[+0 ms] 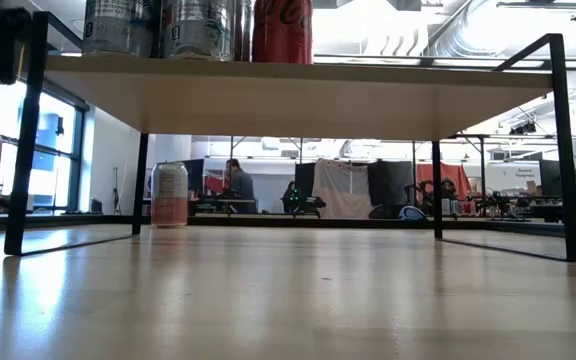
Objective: Place canned beverage on shelf
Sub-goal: Put the red soda can aligned with the other red soda cans on the shelf
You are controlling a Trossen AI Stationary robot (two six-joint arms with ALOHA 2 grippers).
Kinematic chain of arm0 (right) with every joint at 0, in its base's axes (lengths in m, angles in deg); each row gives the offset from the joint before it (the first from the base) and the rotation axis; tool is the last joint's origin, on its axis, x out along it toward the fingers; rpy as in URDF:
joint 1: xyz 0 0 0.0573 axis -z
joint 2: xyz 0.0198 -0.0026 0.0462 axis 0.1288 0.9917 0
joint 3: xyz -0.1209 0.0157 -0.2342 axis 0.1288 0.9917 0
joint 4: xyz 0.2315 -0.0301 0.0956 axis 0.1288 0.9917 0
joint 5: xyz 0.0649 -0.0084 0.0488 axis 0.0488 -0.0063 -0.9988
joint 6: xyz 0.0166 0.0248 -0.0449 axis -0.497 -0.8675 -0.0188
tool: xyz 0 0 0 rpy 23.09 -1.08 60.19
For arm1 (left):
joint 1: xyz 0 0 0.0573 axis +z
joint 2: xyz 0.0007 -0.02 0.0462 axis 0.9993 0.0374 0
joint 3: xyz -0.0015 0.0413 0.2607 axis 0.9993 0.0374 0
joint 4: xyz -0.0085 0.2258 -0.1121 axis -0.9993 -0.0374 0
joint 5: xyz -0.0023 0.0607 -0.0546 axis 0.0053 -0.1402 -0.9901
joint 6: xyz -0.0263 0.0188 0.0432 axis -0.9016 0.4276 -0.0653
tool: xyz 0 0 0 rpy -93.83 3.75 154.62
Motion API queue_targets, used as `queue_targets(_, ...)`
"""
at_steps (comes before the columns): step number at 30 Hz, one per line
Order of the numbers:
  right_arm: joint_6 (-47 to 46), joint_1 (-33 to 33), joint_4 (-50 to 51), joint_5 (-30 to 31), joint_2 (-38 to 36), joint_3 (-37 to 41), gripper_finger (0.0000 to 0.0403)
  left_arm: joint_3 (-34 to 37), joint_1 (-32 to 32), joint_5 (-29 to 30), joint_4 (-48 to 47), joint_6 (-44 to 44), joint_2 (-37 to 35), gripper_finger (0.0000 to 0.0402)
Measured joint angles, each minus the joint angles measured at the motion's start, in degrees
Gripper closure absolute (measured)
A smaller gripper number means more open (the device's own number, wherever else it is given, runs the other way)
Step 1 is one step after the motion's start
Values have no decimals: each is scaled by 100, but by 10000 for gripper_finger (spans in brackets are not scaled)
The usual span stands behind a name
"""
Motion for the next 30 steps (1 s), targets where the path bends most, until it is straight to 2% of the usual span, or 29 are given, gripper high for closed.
queue_targets(11,-35,-70,27,6,0,0,403,642,771,-661,356,736,-11,68)
queue_targets(30,-258,-68,80,-140,230,0,403,1548,1102,-790,1056,1298,-48,68)
